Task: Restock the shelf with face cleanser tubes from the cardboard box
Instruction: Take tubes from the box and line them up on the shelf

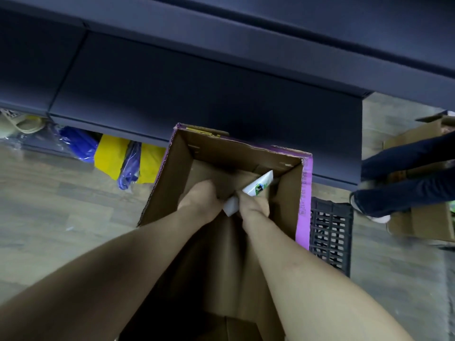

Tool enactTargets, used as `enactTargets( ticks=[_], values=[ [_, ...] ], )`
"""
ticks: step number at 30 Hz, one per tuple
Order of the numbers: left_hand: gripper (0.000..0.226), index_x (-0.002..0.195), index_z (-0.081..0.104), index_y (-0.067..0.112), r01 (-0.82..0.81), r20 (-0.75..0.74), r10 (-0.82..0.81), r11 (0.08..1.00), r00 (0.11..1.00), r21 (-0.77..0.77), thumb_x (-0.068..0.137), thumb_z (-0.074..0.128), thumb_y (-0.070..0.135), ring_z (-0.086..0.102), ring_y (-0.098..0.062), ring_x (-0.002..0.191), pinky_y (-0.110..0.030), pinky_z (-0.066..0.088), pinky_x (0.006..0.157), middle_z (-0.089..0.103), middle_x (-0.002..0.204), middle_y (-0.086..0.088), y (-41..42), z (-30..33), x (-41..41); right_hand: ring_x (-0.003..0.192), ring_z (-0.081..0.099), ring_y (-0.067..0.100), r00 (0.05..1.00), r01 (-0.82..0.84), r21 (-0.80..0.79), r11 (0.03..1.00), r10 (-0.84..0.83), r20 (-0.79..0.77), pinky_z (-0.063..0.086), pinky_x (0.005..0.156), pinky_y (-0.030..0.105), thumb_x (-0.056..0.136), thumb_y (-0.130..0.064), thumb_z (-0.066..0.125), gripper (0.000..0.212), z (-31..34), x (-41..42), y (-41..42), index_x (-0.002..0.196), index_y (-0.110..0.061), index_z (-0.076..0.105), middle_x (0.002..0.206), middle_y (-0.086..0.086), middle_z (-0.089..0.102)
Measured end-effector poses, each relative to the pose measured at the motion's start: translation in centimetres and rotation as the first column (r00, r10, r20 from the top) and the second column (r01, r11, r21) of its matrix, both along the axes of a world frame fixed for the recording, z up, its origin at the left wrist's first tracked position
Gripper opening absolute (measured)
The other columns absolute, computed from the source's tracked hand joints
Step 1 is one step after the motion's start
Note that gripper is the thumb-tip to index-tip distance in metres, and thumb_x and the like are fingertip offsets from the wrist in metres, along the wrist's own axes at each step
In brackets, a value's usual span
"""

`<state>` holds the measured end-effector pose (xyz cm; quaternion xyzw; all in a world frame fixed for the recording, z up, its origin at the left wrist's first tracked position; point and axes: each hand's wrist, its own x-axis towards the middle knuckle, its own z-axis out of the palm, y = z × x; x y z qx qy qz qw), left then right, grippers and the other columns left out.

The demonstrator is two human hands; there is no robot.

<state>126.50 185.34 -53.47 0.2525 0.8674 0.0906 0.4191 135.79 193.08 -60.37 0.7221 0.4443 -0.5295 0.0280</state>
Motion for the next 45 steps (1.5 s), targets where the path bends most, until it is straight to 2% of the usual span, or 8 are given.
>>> enactTargets(
  ticks=[3,7,15,20,29,34,39,45],
  values=[
    [0.036,0.114,0.059,0.014,0.012,-0.048,-0.014,0.999,0.999,-0.041,0.089,0.057,0.039,0.060,-0.031,0.112,-0.033,0.046,0.085,0.063,0.120,-0.010,-0.6,1.3,0.5,0.090,0.069,0.030,0.996,-0.057,-0.034,0.998,0.059,0.069,0.049,0.070,0.029,0.076,-0.041,0.074,0.041,2.4,1.5,-1.5,0.102,-0.010,0.069,0.095,0.009,0.071],
    [0.026,0.108,0.058,0.013,0.067,-0.075,-0.068,0.998,0.995,-0.012,0.090,0.053,0.031,0.060,-0.031,0.108,-0.032,0.045,0.080,0.063,0.117,-0.009,-0.8,4.9,0.5,0.093,0.069,0.028,0.991,-0.112,-0.012,0.994,0.113,0.072,0.053,0.076,0.029,0.064,-0.039,0.079,0.058,6.0,2.1,-3.2,0.111,-0.010,0.060,0.100,0.007,0.071],
    [0.025,0.109,0.064,0.018,0.117,-0.180,-0.092,0.983,0.979,0.139,0.089,0.051,0.027,0.061,-0.027,0.108,-0.031,0.048,0.085,0.065,0.116,-0.002,-1.5,14.4,-1.7,0.087,0.059,0.022,0.975,-0.216,0.230,0.949,0.223,-0.004,0.050,0.080,0.032,0.077,-0.029,0.079,0.045,15.8,2.1,-4.4,0.109,-0.018,0.048,0.105,0.001,0.065],
    [0.017,0.095,0.065,0.019,0.159,-0.245,-0.096,0.955,0.965,0.252,0.087,0.050,0.020,0.062,-0.026,0.093,-0.029,0.046,0.073,0.067,0.102,0.000,-1.5,21.4,-2.5,0.085,0.057,0.013,0.933,-0.288,0.438,0.852,0.353,-0.073,0.042,0.062,0.020,0.080,-0.031,0.079,0.045,24.4,2.0,-4.0,0.111,-0.018,0.048,0.098,-0.008,0.060],
    [0.023,0.096,0.068,0.015,0.342,-0.481,-0.119,0.847,0.868,0.408,0.085,0.047,0.012,0.065,-0.025,0.088,-0.029,0.049,0.072,0.069,0.099,-0.001,0.0,37.4,-3.5,0.080,0.061,0.011,0.939,-0.184,0.720,0.669,0.335,-0.071,0.052,0.066,0.031,0.077,-0.029,0.071,0.028,39.7,3.2,-2.8,0.097,-0.022,0.053,0.091,-0.004,0.064],
    [0.024,0.095,0.068,0.012,0.409,-0.593,-0.068,0.786,0.803,0.463,0.084,0.048,0.011,0.067,-0.024,0.080,-0.030,0.050,0.066,0.071,0.093,-0.002,0.4,45.9,-3.7,0.089,0.062,0.008,0.921,-0.101,0.852,0.513,0.373,-0.115,0.054,0.076,0.030,0.078,-0.033,0.075,0.050,47.9,3.0,-1.4,0.123,-0.029,0.054,0.100,-0.013,0.064],
    [0.020,0.087,0.068,0.014,0.435,-0.652,0.001,0.744,0.758,0.507,0.081,0.049,0.011,0.061,-0.027,0.076,-0.030,0.049,0.068,0.069,0.090,-0.002,0.5,51.6,-3.6,0.098,0.064,0.007,0.885,-0.010,0.906,0.424,0.425,-0.189,0.055,0.082,0.030,0.075,-0.041,0.078,0.064,54.3,2.2,-1.1,0.133,-0.033,0.053,0.111,-0.015,0.067],
    [0.020,0.093,0.069,0.017,0.437,-0.687,0.106,0.699,0.719,0.566,0.087,0.051,0.018,0.066,-0.023,0.086,-0.031,0.053,0.071,0.069,0.092,0.001,0.1,56.2,-4.3,0.092,0.066,0.011,0.855,0.018,0.926,0.378,0.474,-0.210,0.062,0.070,0.042,0.066,-0.063,0.069,0.068,60.4,-0.1,-1.0,0.127,-0.038,0.051,0.103,-0.015,0.066]
  ],
)
